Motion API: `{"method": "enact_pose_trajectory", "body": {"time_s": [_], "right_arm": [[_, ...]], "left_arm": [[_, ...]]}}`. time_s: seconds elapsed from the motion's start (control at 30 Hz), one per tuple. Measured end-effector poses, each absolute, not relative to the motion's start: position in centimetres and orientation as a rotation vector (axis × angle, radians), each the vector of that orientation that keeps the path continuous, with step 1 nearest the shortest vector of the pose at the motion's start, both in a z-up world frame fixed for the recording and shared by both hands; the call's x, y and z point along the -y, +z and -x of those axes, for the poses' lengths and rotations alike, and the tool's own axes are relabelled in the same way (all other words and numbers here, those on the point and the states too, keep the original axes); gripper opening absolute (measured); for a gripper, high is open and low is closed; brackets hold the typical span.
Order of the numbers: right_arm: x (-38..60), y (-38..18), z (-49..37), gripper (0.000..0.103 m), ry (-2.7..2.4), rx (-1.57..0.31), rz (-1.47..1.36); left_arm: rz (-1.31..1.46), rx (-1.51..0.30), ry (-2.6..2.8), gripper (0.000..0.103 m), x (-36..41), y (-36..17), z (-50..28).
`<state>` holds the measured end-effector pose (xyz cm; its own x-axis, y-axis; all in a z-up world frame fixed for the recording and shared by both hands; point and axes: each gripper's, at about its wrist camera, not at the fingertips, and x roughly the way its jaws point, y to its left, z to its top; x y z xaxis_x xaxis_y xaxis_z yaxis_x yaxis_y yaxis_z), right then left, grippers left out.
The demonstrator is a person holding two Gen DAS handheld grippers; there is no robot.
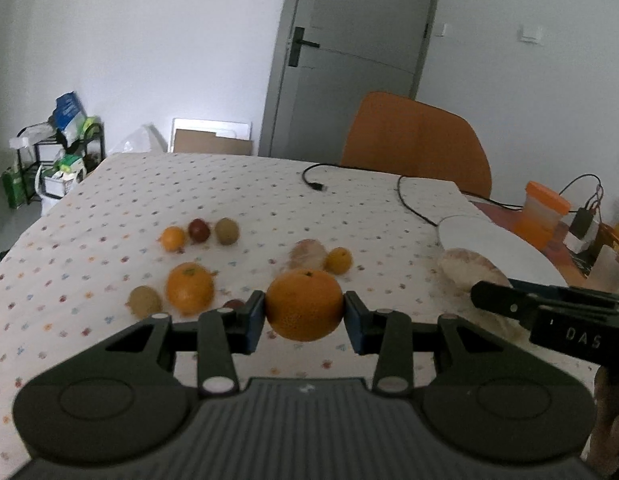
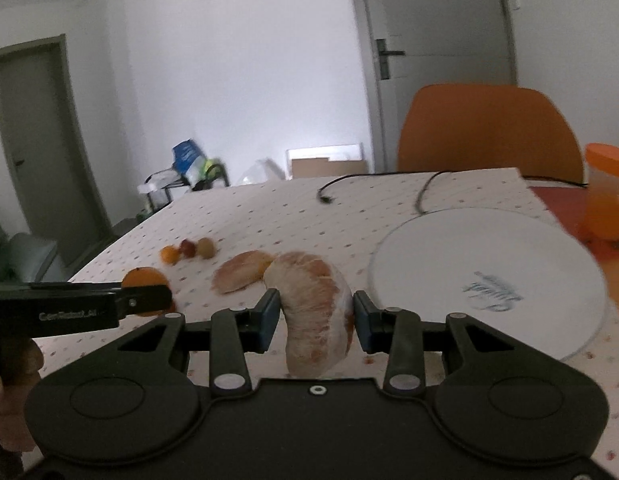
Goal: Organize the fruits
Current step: 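Carry the pomelo segment and orange to the white plate and release both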
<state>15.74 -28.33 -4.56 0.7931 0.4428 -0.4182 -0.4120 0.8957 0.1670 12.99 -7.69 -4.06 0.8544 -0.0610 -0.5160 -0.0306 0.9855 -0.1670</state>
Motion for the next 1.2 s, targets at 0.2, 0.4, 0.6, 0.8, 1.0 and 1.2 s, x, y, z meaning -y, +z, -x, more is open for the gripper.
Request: {"method": "enact_pose_trajectory", "body": {"time_s": [0.2,0.4,0.6,0.8,1.0,1.2], "right_arm": [[30.7,-4.4,-16.2,0.038,0.400,-0.447,-0.100],[32.8,-4.9,-16.8,0.038,0.336,-0.443,-0.116],[35.4,-5.7,-17.5,0.038,0.259,-0.442,-0.158],[37.5,-6.4,-18.2,0.038,0.179,-0.446,-0.174],[38.6,-6.8,-18.9,0.038,0.121,-0.431,-0.185],[39.3,-7.1,-19.5,0.038,0.100,-0.407,-0.206]], "left_arm": [[0.150,-0.538,-0.059,0.041,9.5,-3.5,-14.0],[0.120,-0.537,-0.104,0.041,11.6,-3.0,-15.5],[0.080,-0.540,-0.150,0.041,13.6,-2.9,-16.8],[0.061,-0.551,-0.201,0.041,15.8,-3.2,-18.0],[0.028,-0.561,-0.236,0.041,18.3,-3.2,-19.3],[-0.003,-0.566,-0.251,0.041,20.3,-3.2,-20.4]]}}
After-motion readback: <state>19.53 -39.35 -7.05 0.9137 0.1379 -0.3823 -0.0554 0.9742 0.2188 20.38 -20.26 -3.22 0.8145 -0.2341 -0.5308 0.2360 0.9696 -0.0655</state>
